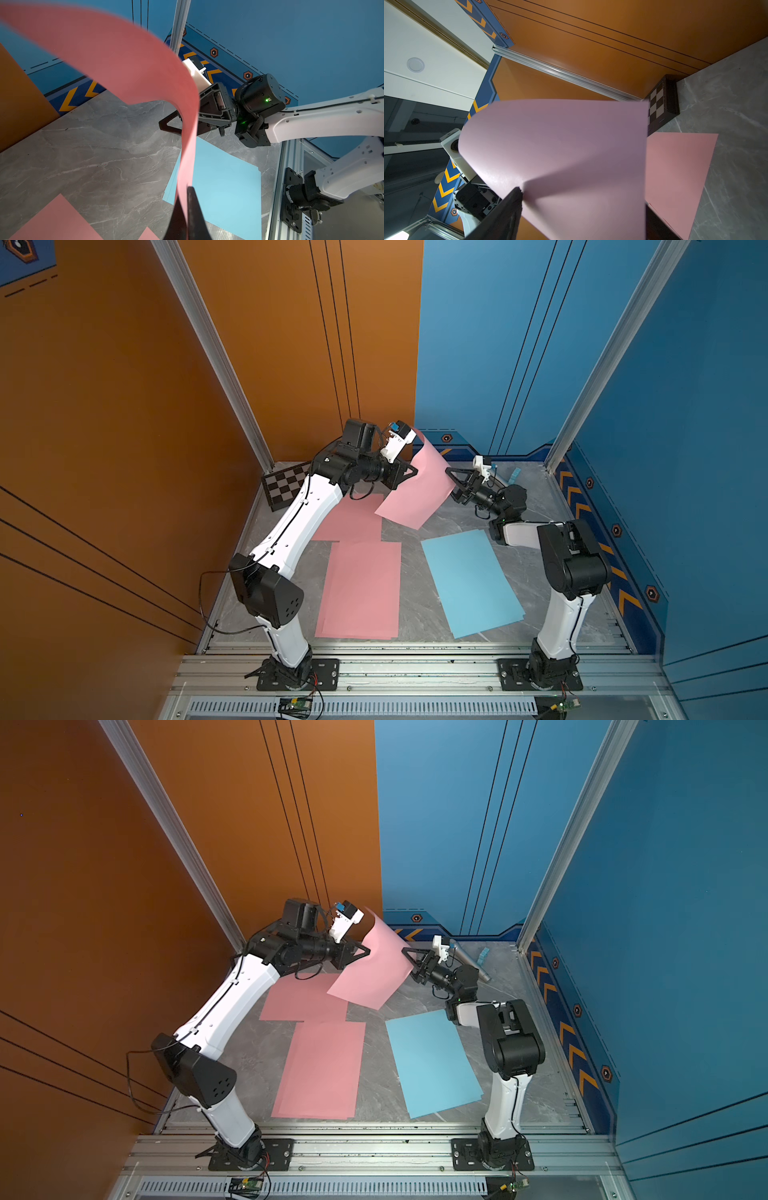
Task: Sort the scattered colored papers by color
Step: Pick up the colored paper from the center of the board.
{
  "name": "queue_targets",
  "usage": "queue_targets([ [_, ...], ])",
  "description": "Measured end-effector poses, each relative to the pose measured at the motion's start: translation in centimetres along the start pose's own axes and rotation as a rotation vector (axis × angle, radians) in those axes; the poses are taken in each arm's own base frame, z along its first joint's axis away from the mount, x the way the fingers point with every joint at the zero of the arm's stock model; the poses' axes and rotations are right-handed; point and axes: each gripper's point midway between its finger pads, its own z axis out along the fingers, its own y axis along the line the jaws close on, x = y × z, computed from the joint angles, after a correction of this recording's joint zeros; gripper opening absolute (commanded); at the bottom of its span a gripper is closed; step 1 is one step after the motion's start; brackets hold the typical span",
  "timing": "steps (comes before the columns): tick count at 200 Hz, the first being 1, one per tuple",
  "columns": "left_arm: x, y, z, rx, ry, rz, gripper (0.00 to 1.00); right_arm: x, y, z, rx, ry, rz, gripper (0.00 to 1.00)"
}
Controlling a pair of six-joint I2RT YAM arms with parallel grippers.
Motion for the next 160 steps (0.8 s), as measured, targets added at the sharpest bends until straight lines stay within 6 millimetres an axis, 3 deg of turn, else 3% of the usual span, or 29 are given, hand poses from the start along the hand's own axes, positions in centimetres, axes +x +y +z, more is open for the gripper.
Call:
queue_targets([
  [41,1.4,1.3,0.2,-0.012,0.027,-0.051,0.00,-1.2,-0.1,-0.9,0.009,-0.028,-0.012,0.66],
  [86,1.9,1.8,0.3,-0.020,0.037,-0.077,0.00,-1.4,0.5,-1.0,0.001,-0.030,-0.032,0.45],
  [111,2.1,2.2,0.2,-0.024,0.037,-0.104,0.00,-1.4,1.0,-1.0,-0.005,-0.029,-0.040,0.45],
  [134,2.1,3.2,-0.3,-0.039,0.031,-0.139,0.00,-1.2,1.3,-1.1,-0.007,-0.024,-0.057,0.57],
  [160,2.0,4.1,-0.8,-0.048,0.016,-0.178,0.00,-1.1,2.0,-1.1,-0.016,-0.015,-0.080,0.55],
])
